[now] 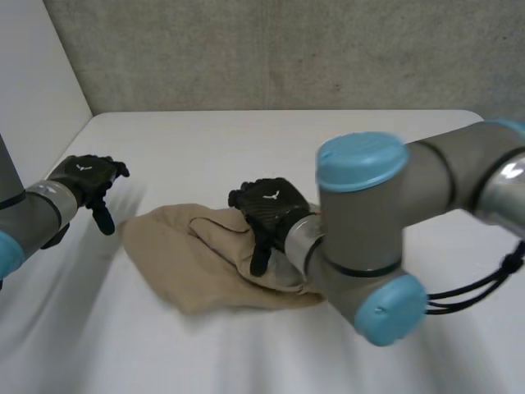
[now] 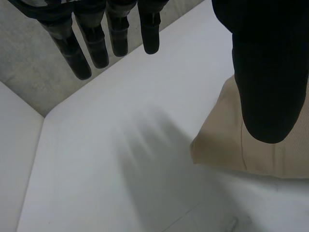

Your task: Fold the shorts.

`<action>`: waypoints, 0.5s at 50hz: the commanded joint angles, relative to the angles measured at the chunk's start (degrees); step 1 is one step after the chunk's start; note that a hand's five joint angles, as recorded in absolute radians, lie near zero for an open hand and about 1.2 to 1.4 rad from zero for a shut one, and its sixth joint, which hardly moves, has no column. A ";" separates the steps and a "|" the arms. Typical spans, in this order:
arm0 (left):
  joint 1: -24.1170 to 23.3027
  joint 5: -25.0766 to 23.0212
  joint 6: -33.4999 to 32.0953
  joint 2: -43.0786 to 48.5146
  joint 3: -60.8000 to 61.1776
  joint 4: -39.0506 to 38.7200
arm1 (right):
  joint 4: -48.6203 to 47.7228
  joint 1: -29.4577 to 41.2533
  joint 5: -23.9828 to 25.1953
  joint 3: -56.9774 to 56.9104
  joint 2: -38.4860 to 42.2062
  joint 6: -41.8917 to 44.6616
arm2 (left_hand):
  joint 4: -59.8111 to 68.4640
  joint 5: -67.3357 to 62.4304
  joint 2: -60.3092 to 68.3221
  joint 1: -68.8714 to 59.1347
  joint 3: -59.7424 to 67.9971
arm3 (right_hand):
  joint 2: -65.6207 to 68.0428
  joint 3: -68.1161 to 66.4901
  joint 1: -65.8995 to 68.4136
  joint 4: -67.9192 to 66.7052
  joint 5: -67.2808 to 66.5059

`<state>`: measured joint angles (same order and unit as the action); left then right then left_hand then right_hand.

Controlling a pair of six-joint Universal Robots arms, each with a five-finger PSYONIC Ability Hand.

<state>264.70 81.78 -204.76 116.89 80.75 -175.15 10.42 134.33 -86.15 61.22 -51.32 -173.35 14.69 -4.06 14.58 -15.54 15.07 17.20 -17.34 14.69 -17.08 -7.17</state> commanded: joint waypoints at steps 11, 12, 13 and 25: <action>0.03 -0.13 0.41 -4.30 3.09 -0.01 | -0.84 0.06 -4.03 -9.45 -5.08 1.43 | -0.10 -0.53 0.01 0.95 -0.48 | 62.80 -62.66 65.31 -62.92 -62.83; -0.14 -0.04 0.41 -4.65 3.18 -0.01 | -0.84 0.06 -4.03 -9.45 -5.11 1.43 | -0.10 -0.53 0.00 0.95 -0.48 | 62.80 -62.66 65.31 -62.92 -62.83; -0.23 -0.04 0.50 -4.92 3.18 -0.01 | -0.84 0.06 -3.59 -9.28 -6.15 1.78 | -0.27 -0.36 -0.16 1.12 -0.65 | 62.80 -62.66 65.31 -62.92 -62.83; -1.29 -0.83 4.36 -7.47 3.88 0.07 | 0.92 -2.23 -2.44 -0.84 -15.48 18.13 | -1.62 0.99 -1.51 2.46 -2.00 | 62.80 -62.66 65.31 -62.92 -62.83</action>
<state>264.10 81.66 -202.53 109.95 84.50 -175.16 10.46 132.79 -88.04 56.76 -65.80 -160.18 14.15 -3.58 14.09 -14.54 15.06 66.77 -67.48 55.20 -68.06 -55.70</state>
